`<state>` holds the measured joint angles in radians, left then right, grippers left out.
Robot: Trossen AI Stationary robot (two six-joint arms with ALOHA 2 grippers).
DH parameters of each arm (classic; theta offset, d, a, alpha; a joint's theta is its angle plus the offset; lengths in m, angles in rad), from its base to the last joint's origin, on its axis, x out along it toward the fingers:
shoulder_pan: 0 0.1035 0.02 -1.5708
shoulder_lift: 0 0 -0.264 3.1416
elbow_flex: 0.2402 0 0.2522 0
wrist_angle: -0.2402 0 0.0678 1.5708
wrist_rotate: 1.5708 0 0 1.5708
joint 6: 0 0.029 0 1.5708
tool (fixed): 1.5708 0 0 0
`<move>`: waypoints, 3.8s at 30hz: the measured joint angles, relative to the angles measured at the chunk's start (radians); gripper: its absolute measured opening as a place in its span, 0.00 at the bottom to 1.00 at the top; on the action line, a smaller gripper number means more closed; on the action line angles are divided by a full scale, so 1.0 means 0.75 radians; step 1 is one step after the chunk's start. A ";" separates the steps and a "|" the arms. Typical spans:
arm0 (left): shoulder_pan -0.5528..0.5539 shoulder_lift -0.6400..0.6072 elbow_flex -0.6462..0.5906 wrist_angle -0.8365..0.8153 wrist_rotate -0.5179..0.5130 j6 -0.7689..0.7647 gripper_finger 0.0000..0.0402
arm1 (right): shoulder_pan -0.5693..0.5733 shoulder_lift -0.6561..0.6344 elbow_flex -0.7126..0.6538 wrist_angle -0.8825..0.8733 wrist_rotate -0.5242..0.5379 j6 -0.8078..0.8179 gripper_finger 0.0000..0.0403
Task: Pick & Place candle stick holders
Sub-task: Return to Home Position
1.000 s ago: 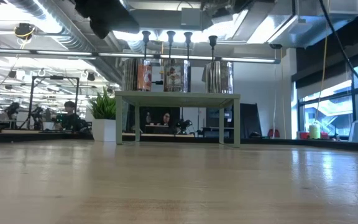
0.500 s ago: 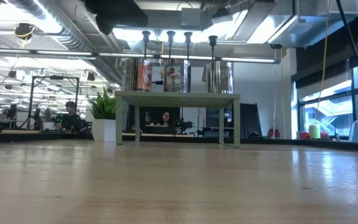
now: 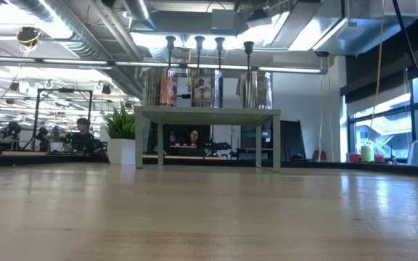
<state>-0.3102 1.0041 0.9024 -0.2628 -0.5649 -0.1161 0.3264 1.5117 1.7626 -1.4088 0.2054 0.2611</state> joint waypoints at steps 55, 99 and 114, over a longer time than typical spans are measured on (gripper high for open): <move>-0.239 -1.232 -0.825 0.230 -0.264 0.302 0.01 | 0.058 -1.709 -2.207 2.009 -0.138 -0.637 0.11; -0.102 -1.316 -1.192 0.446 -0.016 0.440 0.01 | -0.272 -1.710 -2.248 1.932 -0.312 -0.659 0.11; -0.096 -1.313 -1.192 0.446 -0.023 0.453 0.01 | -0.272 -1.710 -2.248 1.933 -0.312 -0.659 0.11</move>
<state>-0.3820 0.0193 0.0086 0.0719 -0.5823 0.2234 0.1226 0.2295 0.0765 0.0406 -0.0288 -0.2329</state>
